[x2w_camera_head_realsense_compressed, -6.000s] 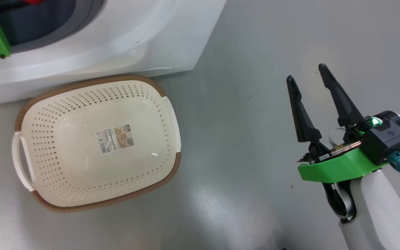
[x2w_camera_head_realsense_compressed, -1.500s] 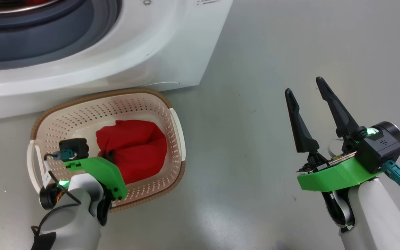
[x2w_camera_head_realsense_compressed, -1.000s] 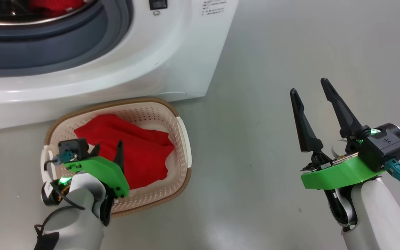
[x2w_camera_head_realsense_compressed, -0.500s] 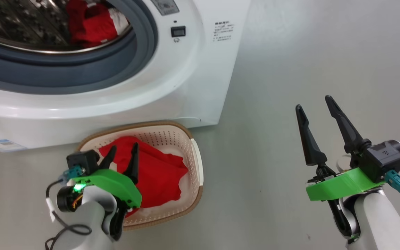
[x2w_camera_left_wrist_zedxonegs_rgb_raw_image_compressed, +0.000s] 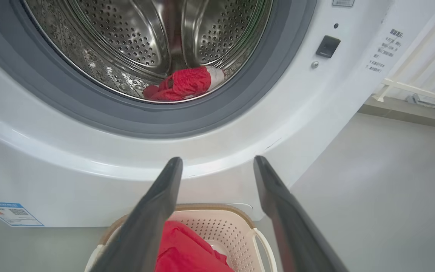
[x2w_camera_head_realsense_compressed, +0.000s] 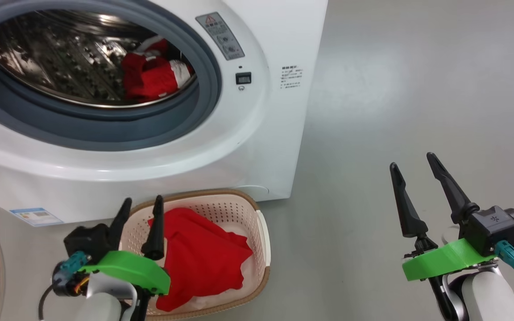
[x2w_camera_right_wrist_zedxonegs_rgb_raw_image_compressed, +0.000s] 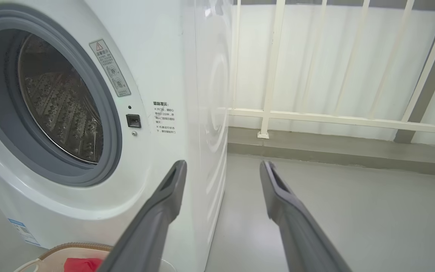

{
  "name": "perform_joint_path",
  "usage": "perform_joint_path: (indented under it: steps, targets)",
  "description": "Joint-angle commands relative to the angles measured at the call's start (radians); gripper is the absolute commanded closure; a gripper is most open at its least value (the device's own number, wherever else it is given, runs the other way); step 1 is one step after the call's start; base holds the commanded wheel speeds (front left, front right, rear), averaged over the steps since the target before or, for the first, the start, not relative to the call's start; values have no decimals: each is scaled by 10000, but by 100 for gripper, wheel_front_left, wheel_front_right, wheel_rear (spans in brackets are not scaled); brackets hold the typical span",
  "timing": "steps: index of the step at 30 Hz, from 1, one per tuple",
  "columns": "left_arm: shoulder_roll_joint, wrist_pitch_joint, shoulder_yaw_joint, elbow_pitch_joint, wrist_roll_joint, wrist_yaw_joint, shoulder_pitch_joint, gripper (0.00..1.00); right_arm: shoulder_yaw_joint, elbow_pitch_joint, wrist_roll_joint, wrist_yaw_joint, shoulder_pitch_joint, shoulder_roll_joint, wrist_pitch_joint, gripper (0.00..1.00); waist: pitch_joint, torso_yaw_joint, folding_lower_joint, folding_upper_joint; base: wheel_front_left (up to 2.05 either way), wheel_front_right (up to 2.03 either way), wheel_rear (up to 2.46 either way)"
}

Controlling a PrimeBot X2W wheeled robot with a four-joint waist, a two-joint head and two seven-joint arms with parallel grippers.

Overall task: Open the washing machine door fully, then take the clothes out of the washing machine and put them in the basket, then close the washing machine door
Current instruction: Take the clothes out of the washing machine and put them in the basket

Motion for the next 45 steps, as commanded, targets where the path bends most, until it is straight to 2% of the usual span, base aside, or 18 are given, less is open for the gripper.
perform_joint_path:
  steps: [1,11,18,28,35,45]
  targets:
    - [312,-121,427,-692,259,133,205,0,131,-320,-211,46,67,-8,-65,0,-264,118,0,0,0,0,0]
    - [399,-121,1010,-3013,953,653,1464,0,-172,-568,-494,46,413,-40,-65,0,-631,209,0,0,0,0,0]
    - [487,-122,1355,-3823,1014,736,2417,0,-525,-1023,-521,46,1084,-24,-65,0,-1068,240,0,0,0,0,0]
    - [664,-121,1542,-4335,987,807,3574,0,-749,-1390,-390,46,1710,-8,-65,0,-1613,90,0,0,0,0,0]
    - [823,-116,1547,-4379,988,821,3743,0,-703,-1444,-391,46,1864,-4,-65,0,-1671,33,0,0,0,0,0]
    - [765,-72,1416,-4201,915,885,3682,0,-578,-1380,-328,46,1871,-1,-65,0,-1722,14,0,0,0,0,0]
